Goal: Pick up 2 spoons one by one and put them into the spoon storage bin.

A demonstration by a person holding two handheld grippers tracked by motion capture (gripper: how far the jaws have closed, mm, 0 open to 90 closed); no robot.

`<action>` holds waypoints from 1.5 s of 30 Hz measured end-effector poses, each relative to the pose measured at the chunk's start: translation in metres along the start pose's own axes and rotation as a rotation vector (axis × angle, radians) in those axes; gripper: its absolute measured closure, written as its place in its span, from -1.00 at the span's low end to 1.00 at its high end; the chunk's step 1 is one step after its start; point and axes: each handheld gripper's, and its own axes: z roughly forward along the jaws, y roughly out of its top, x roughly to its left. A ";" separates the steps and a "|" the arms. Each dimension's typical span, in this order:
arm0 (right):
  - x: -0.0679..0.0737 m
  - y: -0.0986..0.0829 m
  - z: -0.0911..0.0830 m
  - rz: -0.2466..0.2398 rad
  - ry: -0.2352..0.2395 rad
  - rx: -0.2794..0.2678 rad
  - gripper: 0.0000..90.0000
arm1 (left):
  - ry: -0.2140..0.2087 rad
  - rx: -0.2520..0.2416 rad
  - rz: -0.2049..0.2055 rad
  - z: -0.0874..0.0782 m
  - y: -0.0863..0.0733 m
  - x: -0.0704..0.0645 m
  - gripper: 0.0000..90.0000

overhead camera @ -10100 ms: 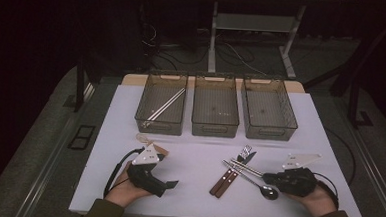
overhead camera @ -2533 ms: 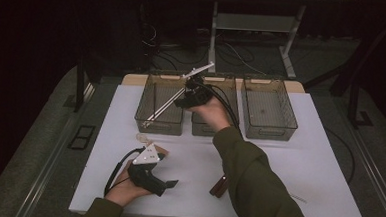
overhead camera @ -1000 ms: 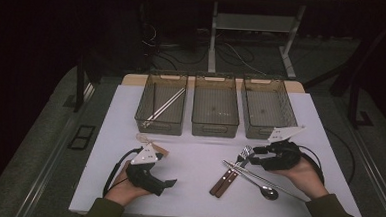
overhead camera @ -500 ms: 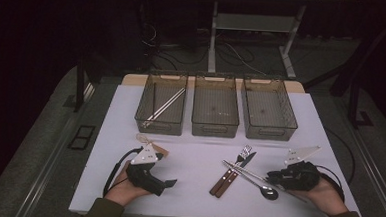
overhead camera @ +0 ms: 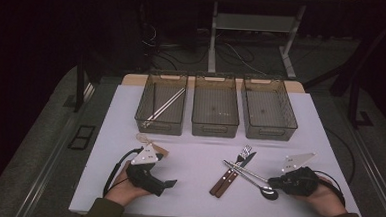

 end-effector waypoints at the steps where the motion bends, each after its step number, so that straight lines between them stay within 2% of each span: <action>1: 0.000 0.000 0.000 0.000 0.003 -0.003 0.89 | 0.000 0.000 0.001 0.000 0.000 0.000 -1.00; 6: -0.004 -0.002 0.000 0.009 0.027 -0.019 0.90 | 0.000 -0.002 0.000 0.000 0.000 0.000 -1.00; 12: -0.006 0.002 -0.003 0.024 0.035 -0.043 0.90 | -0.002 -0.001 0.001 0.000 0.000 0.000 -1.00; 15: -0.008 0.005 -0.006 0.034 0.045 -0.065 0.90 | -0.001 -0.001 0.001 0.000 0.000 0.000 -1.00; 25: -0.014 0.023 -0.019 0.042 0.037 -0.151 0.90 | 0.001 0.002 0.000 0.001 0.000 0.000 -1.00; 28: -0.016 0.029 -0.020 0.062 0.045 -0.177 0.90 | 0.001 0.000 0.000 0.000 0.000 0.000 -1.00; 32: -0.016 0.040 -0.019 0.064 0.042 -0.196 0.90 | 0.001 0.001 0.001 0.000 0.000 0.000 -1.00; 45: -0.013 0.091 -0.008 0.072 0.019 -0.253 0.90 | -0.001 -0.005 -0.007 0.000 0.000 0.000 -1.00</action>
